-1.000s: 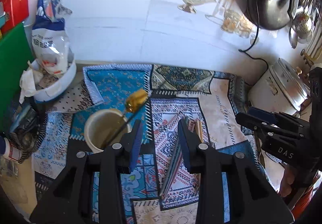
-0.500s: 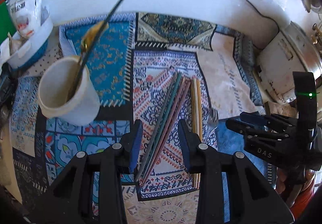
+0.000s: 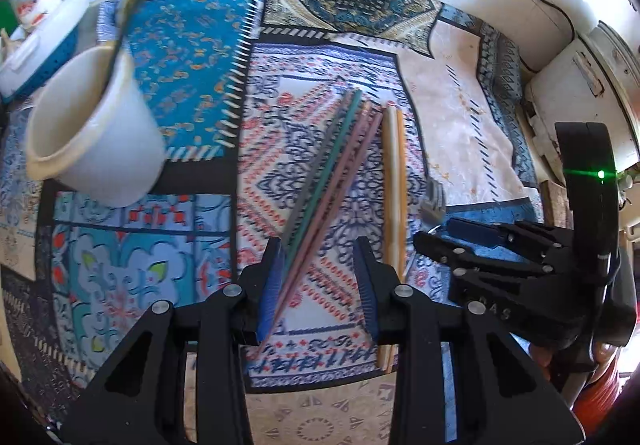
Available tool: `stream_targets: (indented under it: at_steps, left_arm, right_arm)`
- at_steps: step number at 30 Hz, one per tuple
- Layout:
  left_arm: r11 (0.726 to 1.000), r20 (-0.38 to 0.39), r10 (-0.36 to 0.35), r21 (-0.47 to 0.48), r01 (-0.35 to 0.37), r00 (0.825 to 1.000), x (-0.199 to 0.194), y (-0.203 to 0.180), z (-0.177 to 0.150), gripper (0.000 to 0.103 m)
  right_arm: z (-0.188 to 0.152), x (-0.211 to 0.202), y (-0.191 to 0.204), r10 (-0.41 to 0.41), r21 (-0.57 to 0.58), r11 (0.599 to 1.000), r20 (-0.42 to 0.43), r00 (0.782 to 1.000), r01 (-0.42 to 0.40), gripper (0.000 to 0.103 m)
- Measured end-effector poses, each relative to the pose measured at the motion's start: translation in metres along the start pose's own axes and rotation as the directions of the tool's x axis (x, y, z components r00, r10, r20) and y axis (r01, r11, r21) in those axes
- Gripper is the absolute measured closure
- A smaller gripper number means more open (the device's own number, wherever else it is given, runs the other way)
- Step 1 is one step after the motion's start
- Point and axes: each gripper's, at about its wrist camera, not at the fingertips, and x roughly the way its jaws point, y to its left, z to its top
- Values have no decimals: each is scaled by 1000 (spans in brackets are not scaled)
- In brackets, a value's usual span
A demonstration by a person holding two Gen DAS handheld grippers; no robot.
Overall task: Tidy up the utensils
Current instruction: 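Move both tools back over the utensil pile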
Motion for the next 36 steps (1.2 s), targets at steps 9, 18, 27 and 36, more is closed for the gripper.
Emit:
stream_targets:
  at_steps: [9, 18, 27, 36]
  left_arm:
    - [998, -75, -57, 36, 60, 996, 39, -29, 20, 74]
    - [998, -94, -1, 59, 7, 996, 64, -46, 33, 85]
    - [998, -119, 24, 63, -17, 993, 76, -46, 49, 93]
    - [987, -117, 57, 158, -38, 991, 86, -62, 59, 97]
  right_arm:
    - [-10, -24, -42, 9, 49, 999, 17, 1000, -10, 65]
    - [-19, -47, -73, 33, 96, 995, 45, 998, -37, 65]
    - [-17, -54, -73, 52, 115, 992, 71, 996, -60, 65]
    - [-24, -71, -77, 52, 120, 991, 102, 993, -64, 65]
